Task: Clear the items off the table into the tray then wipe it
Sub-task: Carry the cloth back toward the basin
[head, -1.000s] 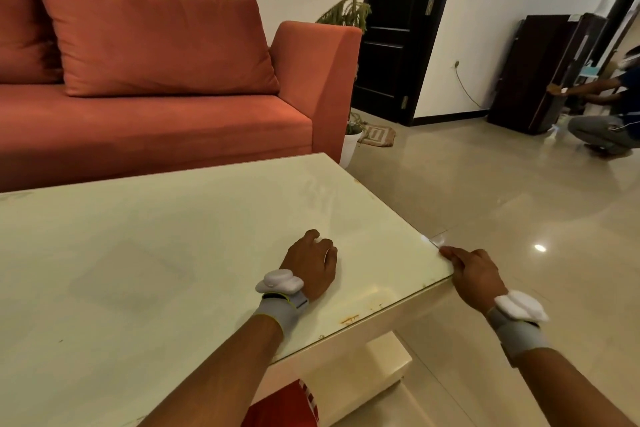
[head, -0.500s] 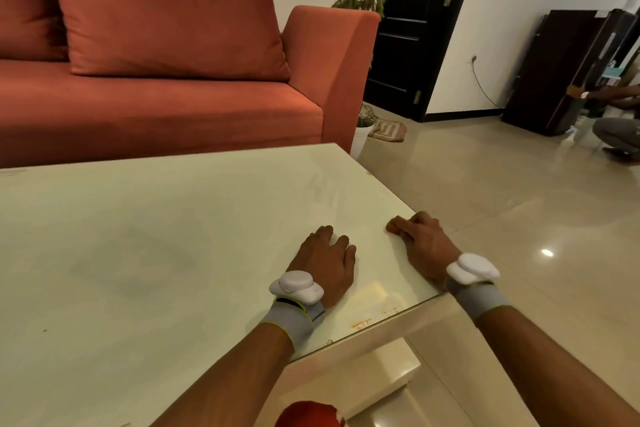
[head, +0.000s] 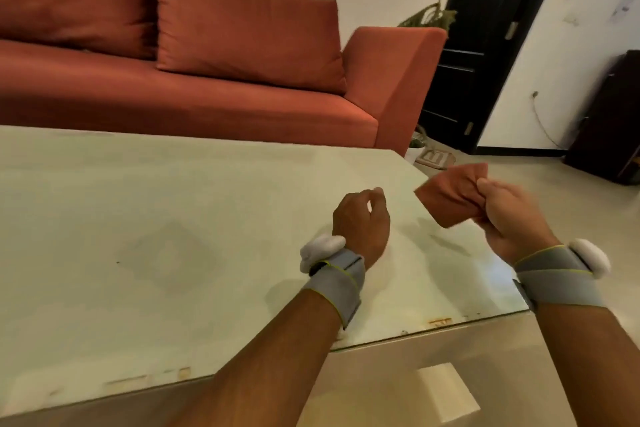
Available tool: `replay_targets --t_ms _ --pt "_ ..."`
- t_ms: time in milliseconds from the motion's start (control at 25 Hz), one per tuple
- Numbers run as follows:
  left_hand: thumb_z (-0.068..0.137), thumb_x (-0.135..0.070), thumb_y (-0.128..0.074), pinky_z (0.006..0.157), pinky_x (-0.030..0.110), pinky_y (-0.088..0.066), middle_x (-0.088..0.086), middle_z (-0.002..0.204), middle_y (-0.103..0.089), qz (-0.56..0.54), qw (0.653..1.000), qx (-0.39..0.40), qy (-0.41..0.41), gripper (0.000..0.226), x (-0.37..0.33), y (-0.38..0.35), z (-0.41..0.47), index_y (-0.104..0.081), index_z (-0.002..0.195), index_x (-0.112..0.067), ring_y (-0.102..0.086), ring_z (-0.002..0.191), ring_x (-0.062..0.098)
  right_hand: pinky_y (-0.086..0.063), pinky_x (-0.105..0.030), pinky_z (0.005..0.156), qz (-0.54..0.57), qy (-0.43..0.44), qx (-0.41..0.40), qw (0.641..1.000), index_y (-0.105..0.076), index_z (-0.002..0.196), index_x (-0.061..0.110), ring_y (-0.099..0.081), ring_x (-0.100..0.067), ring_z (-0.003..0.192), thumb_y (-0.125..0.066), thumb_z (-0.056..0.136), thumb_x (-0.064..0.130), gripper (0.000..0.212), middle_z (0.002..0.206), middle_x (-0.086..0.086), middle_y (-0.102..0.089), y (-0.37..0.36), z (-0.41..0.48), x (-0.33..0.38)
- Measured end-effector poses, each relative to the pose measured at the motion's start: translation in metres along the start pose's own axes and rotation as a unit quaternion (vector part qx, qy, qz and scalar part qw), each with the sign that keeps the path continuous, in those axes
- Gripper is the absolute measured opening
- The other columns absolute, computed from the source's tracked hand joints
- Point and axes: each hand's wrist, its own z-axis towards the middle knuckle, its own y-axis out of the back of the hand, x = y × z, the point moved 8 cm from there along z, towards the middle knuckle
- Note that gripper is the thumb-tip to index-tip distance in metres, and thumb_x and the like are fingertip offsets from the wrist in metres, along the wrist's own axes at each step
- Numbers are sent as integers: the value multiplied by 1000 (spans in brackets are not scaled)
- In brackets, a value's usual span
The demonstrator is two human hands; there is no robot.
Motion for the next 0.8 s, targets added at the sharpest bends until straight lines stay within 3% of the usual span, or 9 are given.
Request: replay_targets --t_ms 80,160,240,360,560,640,720,800 --pt "99 -36 -35 102 36 -41 15 123 -61 -104 989 -53 88 44 21 36 3 -63 114 -6 -53 116 33 -50 -30 70 129 -57 95 985 -60 106 16 -60 -16 82 -39 99 18 23 95 -4 -65 -56 -28 4" --pt "97 -38 -39 104 41 -41 11 124 -61 -216 961 -135 111 39 44 91 -10 -66 107 -11 -55 116 28 -56 -34 71 200 -102 194 955 -59 109 14 -66 -17 84 -36 101 25 27 99 -6 -68 -111 -66 9" --pt "97 -35 -41 99 34 -43 8 119 -63 -303 927 -196 102 29 57 147 -31 -65 96 -18 -57 110 20 -59 -29 72 227 -123 294 920 -63 98 8 -70 -17 77 -37 100 32 35 91 -8 -72 -168 -104 20" --pt "96 -29 -42 85 25 -43 4 103 -62 -383 871 -297 82 24 74 245 -86 -63 90 -18 -59 101 15 -57 -24 66 203 -113 412 881 -62 95 7 -66 -14 75 -51 94 13 12 86 -7 -68 -267 -186 40" --pt "93 -24 -47 84 23 -44 6 98 -61 -353 803 -480 11 19 97 430 -224 -63 90 -16 -59 98 16 -55 -24 53 150 -108 583 791 -59 102 5 -62 -15 70 -51 88 -3 18 87 -10 -63 -418 -377 66" --pt "95 -22 -46 81 22 -45 8 100 -60 -326 779 -536 -4 20 104 492 -287 -62 100 -12 -59 100 18 -57 -30 55 138 -112 629 756 -56 114 1 -62 -20 78 -52 89 -1 25 97 -15 -63 -455 -448 73" --pt "96 -20 -44 85 23 -45 11 106 -60 -306 765 -567 6 23 111 526 -323 -60 110 -10 -58 106 20 -54 -34 61 119 -109 644 748 -54 121 0 -61 -22 83 -52 90 4 31 107 -19 -61 -477 -481 71" --pt "95 -18 -45 86 24 -45 10 105 -62 -254 730 -635 2 19 118 573 -390 -62 103 -14 -59 105 20 -50 -30 62 72 -82 686 719 -55 119 2 -58 -19 78 -51 91 6 28 103 -16 -60 -497 -547 72"
